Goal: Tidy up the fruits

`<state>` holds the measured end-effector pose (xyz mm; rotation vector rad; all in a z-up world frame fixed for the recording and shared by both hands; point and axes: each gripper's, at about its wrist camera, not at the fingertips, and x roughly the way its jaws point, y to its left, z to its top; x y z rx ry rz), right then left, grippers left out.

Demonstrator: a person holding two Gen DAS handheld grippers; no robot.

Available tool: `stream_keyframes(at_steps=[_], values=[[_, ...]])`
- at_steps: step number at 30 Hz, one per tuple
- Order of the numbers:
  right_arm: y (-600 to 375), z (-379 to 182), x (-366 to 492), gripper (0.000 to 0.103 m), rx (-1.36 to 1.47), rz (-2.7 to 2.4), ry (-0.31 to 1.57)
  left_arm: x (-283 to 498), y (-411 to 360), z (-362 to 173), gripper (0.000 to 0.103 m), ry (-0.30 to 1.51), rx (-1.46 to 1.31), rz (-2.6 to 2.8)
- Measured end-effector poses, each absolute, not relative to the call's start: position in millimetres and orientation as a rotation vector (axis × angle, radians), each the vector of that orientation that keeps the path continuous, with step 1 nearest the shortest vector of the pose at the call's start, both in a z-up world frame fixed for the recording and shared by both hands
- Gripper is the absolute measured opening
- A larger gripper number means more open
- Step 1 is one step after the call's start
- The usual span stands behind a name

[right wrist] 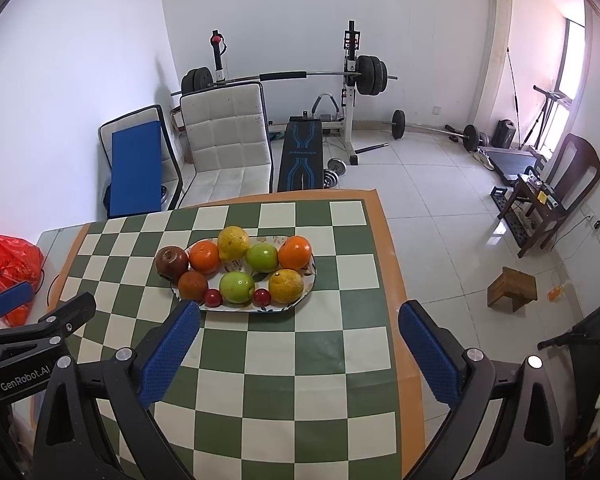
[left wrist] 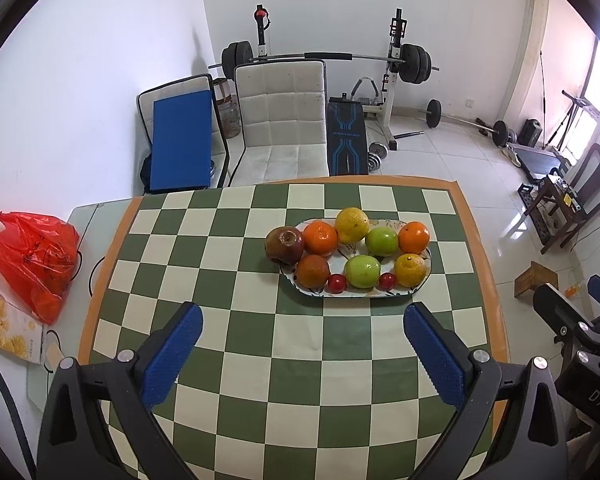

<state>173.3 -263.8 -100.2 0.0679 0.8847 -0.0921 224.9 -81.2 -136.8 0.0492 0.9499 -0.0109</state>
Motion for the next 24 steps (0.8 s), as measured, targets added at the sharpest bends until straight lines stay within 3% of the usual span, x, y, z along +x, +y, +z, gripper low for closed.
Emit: stream_keyframes(at_steps=[24], values=[[-268.9, -89.1, 172.3, 0.102, 0.07, -0.092, 0.882, 221.5, -84.7, -131.8, 0.103, 0.94, 0.044, -0.008]])
